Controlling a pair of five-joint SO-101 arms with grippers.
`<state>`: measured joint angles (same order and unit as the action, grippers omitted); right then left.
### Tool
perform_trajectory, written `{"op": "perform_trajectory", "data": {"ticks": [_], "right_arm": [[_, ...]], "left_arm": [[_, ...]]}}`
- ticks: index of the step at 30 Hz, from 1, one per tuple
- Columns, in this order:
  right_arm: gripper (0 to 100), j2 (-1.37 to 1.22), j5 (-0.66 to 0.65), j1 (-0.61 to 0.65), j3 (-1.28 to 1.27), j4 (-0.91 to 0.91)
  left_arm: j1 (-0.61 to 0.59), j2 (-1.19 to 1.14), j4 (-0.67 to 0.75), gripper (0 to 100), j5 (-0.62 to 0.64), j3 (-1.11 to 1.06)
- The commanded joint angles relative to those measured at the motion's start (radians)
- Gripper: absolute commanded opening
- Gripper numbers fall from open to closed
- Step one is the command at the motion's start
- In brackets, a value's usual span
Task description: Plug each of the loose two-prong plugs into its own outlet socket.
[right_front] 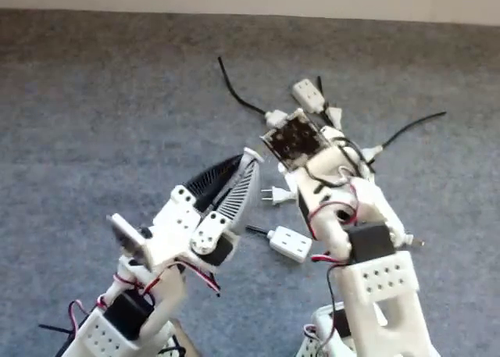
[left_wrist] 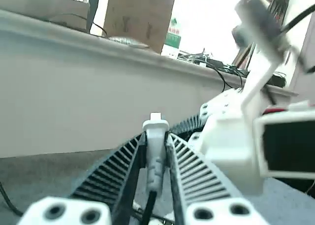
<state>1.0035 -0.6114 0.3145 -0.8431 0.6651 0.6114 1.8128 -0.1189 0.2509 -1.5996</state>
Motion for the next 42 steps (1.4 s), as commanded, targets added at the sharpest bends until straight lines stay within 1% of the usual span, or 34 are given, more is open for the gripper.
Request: {"op": "perform_trajectory", "data": {"ticks": [1,3,5,8,10,12,16,18,21,22,25,29,30,32,35,36,39,42], "right_arm": [[0.8,0.019,-0.006,-0.015,0.117,-0.012],[0.8,0.019,-0.005,-0.015,0.160,0.008],[0.8,0.019,-0.005,-0.013,0.216,0.058],[0.8,0.019,-0.002,-0.013,0.302,0.162],[0.8,0.013,0.043,-0.015,0.357,0.246],[0.8,0.012,0.121,-0.016,0.397,0.318],[0.8,0.010,0.224,-0.038,0.421,0.430],[1.2,0.008,0.269,-0.068,0.420,0.483],[1.3,0.008,0.327,-0.134,0.420,0.579],[1.3,0.008,0.338,-0.151,0.420,0.615],[1.3,0.008,0.341,-0.168,0.420,0.727],[1.5,0.008,0.342,-0.168,0.418,0.855],[2.7,0.008,0.342,-0.168,0.407,0.886],[8.8,0.008,0.342,-0.168,0.363,0.926],[20.4,0.008,0.333,-0.165,0.229,0.911],[23.2,0.008,0.307,-0.165,0.179,0.891],[24.9,0.008,0.164,-0.154,0.028,0.802],[24.9,0.008,0.091,-0.131,-0.088,0.713]], "left_arm": [[0.005,0.002,0.006,1,-0.003,0.015],[-0.002,0.002,0.006,1,-0.003,0.005],[-0.035,0.002,0.006,1,-0.002,0.004],[-0.113,0.001,0.006,1,0.005,0.005],[-0.173,-0.002,0.003,1,0.005,0.002],[-0.231,-0.002,-0.003,1,0.006,-0.016],[-0.320,0.002,-0.138,1,0.009,-0.002],[-0.377,-0.001,-0.230,1,0.058,0.036],[-0.466,-0.004,-0.374,1,0.167,0.108],[-0.483,-0.004,-0.411,1,0.173,0.127],[-0.484,-0.005,-0.485,1,0.172,0.153],[-0.490,-0.005,-0.499,1,0.170,0.153],[-0.490,-0.007,-0.499,1,0.164,0.153],[-0.490,-0.007,-0.499,1,0.129,0.153],[-0.503,-0.008,-0.499,1,0.115,0.151],[-0.512,-0.018,-0.497,1,0.115,0.151],[-0.552,-0.096,-0.474,1,0.115,0.160],[-0.579,-0.232,-0.362,1,0.115,0.160]]}}
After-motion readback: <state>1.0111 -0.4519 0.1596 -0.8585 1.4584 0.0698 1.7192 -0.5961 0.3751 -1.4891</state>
